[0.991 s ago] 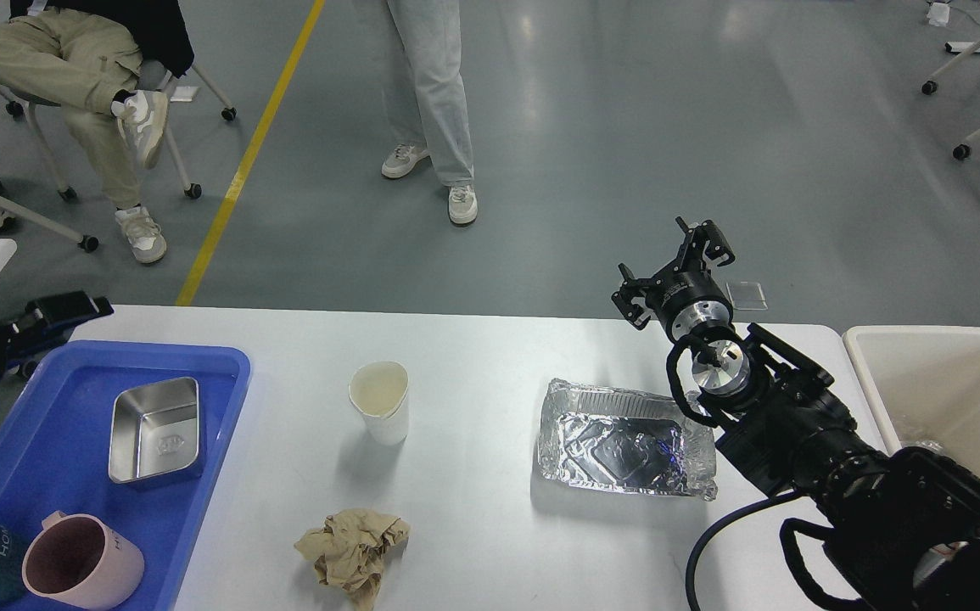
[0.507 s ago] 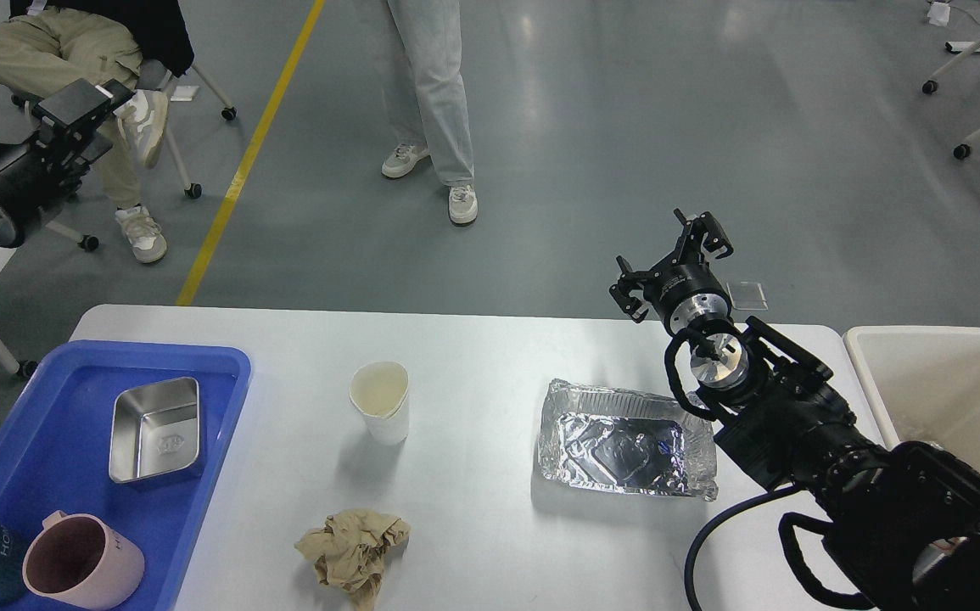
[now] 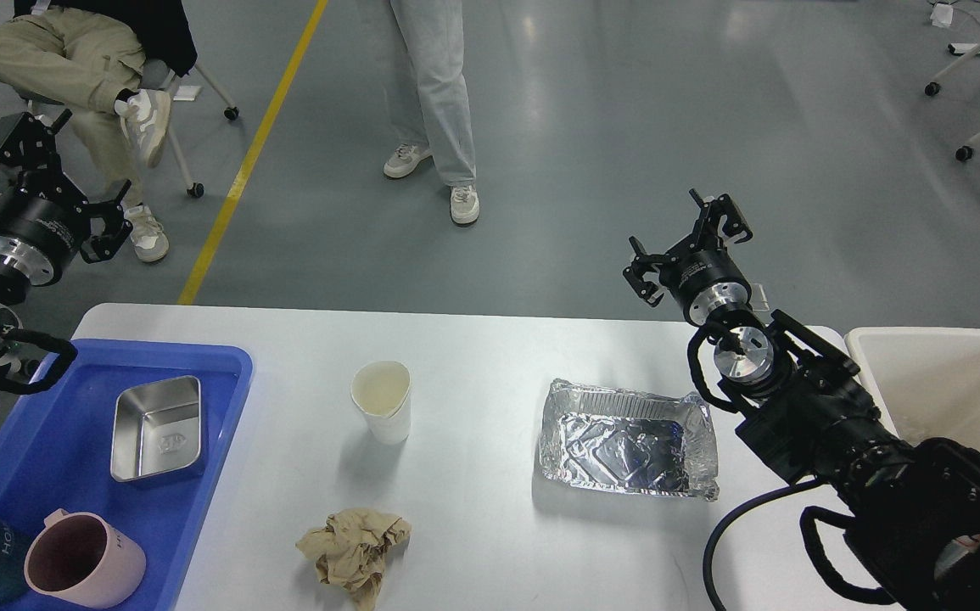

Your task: Tidy desktop

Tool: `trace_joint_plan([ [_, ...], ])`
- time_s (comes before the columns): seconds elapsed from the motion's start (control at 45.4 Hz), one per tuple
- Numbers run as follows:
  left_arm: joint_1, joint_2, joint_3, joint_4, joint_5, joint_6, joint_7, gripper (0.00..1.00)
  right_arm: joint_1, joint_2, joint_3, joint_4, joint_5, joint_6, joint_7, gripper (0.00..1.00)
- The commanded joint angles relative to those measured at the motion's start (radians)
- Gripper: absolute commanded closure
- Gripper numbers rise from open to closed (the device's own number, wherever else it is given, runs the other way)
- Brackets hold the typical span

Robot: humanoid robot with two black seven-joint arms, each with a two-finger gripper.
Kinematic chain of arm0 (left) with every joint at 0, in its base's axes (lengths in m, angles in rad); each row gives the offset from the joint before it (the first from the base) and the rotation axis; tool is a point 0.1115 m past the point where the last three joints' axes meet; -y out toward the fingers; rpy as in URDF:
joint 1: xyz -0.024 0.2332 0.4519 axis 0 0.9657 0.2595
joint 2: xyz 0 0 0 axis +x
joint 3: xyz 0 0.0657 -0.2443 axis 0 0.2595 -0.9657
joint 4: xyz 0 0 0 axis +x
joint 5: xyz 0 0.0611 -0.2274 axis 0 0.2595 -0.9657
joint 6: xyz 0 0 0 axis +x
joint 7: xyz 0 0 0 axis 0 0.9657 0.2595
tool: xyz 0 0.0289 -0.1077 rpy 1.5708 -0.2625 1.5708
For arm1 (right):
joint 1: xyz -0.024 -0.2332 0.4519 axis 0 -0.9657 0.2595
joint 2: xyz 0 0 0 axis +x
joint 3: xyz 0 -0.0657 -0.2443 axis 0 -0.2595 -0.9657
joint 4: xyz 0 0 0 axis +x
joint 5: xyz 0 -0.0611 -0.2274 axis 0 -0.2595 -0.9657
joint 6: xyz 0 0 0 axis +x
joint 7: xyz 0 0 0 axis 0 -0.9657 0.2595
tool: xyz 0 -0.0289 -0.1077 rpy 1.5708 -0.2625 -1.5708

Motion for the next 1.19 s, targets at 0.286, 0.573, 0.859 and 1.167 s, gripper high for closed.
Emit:
trace_joint_plan([
  [0.286,0.036,-0.154,-0.159,0.075,-0.153,-0.033,0.009,0.00,-0.015,-0.054,-0.010,0.005,-0.170,0.008,0.140,0.00],
  [0.573,0.044,-0.174,-0.162,0.092,-0.177,-0.093,0.010,0.00,-0.015,-0.152,-0.294,0.083,-0.233,0.041,0.144,0.00],
  [0.859,0.070,-0.182,-0.181,0.092,-0.177,-0.130,0.012,0.00,-0.003,-0.463,-0.658,0.528,-0.490,0.045,0.151,0.00],
  [1.167,0.079,-0.182,-0.179,0.092,-0.176,-0.142,0.012,0.00,0.067,-0.844,-0.868,0.846,-0.785,0.045,0.152,0.00],
])
